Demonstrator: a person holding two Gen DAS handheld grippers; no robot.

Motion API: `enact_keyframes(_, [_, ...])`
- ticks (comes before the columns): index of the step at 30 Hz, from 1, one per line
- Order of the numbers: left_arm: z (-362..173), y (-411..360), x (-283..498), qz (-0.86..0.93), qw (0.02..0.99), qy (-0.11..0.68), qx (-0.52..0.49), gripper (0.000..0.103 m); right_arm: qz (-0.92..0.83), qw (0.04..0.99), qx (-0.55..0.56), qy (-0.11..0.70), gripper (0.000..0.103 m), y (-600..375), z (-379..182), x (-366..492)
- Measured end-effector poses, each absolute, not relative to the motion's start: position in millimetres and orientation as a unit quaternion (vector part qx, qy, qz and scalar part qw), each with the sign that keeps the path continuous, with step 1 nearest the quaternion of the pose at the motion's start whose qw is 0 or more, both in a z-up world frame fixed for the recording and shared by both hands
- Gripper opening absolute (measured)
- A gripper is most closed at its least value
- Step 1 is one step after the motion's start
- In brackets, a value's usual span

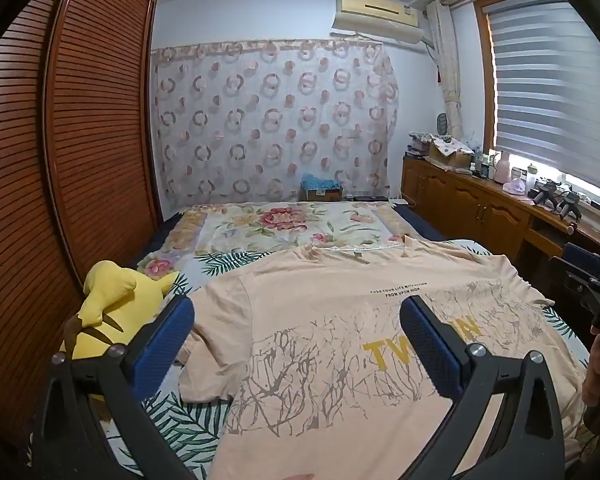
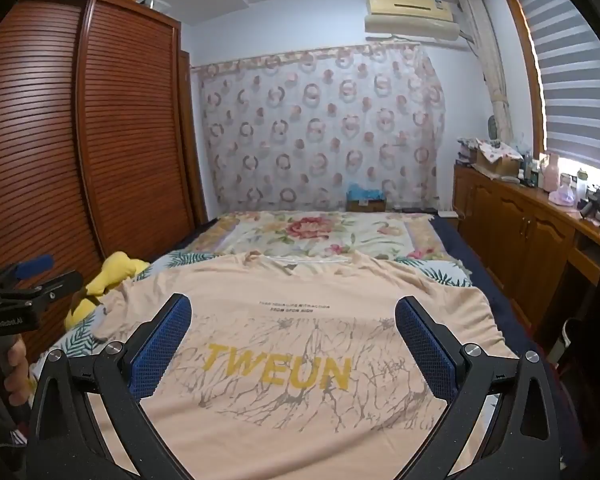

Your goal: Fold small clothes

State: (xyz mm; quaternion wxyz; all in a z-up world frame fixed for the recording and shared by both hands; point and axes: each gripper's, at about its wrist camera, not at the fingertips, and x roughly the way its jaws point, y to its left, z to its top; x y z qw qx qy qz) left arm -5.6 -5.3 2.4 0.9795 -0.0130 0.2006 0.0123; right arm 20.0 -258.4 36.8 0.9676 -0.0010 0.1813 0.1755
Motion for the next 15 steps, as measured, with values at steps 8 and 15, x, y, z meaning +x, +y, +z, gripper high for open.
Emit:
enact_keyframes(8, [5.4,-3.8,-6.1,0.013,0.980,0.198,-0.012,0.103,0.176,0.968,-0.001,0.180,0.103,-257.8,37.4,18.9])
enact_keyframes(15, [7.0,-4.4,-7.1,0.012,0.980,0.196,-0.011,0.103,0.176,0.968,-0.001,0.179,0.103,-257.4,37.6,18.1])
